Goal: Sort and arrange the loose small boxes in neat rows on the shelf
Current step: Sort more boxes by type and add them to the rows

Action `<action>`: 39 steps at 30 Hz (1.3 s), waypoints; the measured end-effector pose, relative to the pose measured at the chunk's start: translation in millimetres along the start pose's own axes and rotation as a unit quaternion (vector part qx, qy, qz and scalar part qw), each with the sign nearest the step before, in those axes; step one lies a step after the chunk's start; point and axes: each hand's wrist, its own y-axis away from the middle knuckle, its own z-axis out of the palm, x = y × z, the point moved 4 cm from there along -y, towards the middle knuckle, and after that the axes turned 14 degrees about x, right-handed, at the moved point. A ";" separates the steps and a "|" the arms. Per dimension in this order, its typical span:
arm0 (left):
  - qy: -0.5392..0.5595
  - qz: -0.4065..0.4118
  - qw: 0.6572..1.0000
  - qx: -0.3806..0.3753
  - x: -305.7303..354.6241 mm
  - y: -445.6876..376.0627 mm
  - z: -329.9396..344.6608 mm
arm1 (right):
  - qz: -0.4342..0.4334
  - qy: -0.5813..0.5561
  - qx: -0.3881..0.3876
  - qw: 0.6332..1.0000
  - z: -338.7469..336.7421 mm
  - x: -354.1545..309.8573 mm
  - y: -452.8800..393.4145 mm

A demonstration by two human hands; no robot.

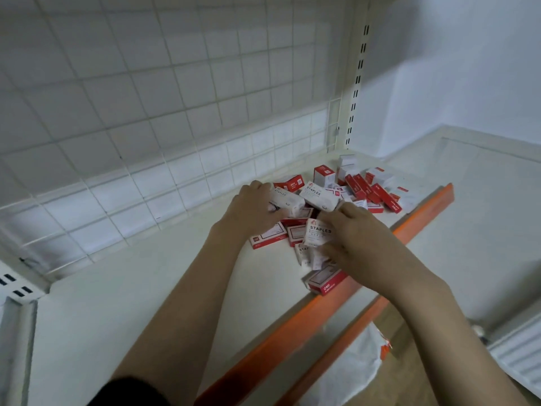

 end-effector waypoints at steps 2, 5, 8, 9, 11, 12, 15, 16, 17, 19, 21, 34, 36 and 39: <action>0.007 0.004 1.000 0.008 2.2 -5.4 3.9 | 0.013 0.005 -0.002 1.000 -1.9 6.5 2.2; 0.008 -0.007 1.000 0.015 7.2 -11.0 11.1 | 0.019 0.002 0.002 1.000 -3.2 12.3 4.4; 0.020 -0.027 0.999 0.007 11.7 -13.8 18.8 | 0.016 -0.003 0.005 1.000 -3.5 15.4 4.9; 0.025 -0.034 0.999 0.005 12.2 -14.1 20.7 | 0.015 -0.004 0.005 1.000 -3.8 16.4 5.2; 0.032 -0.047 0.998 0.009 12.7 -14.7 22.9 | 0.015 -0.012 0.006 1.000 -4.1 18.5 5.8; 0.034 -0.056 0.998 0.013 12.8 -14.9 23.6 | 0.014 -0.016 0.007 1.000 -4.4 19.5 6.2; 0.050 -0.082 0.995 0.033 16.3 -11.8 21.6 | 0.010 -0.027 0.008 1.000 -5.5 22.6 7.1; 0.054 -0.088 0.994 0.047 18.1 -9.5 19.7 | 0.008 -0.034 0.010 0.999 -5.8 23.6 7.2; 0.056 -0.092 0.992 0.063 20.0 -6.1 16.6 | 0.006 -0.040 0.012 0.999 -6.3 24.4 7.2; 0.055 -0.097 0.989 0.098 22.3 2.7 8.6 | -0.001 -0.050 0.016 0.999 -6.7 26.0 6.9; 0.060 -0.102 0.982 0.144 22.6 15.8 -2.5 | -0.010 -0.060 0.017 0.998 -6.4 26.8 6.1; 0.088 -0.173 0.918 0.346 8.5 154.9 -55.6 | -0.114 -0.169 -0.020 0.979 12.5 -26.5 3.1; 0.085 -0.186 0.911 0.359 2.4 175.0 -61.6 | -0.121 -0.192 -0.029 0.974 15.9 -39.1 4.4; 0.078 -0.225 0.897 0.372 -9.8 204.4 -65.5 | -0.130 -0.219 -0.042 0.966 21.3 -55.5 7.2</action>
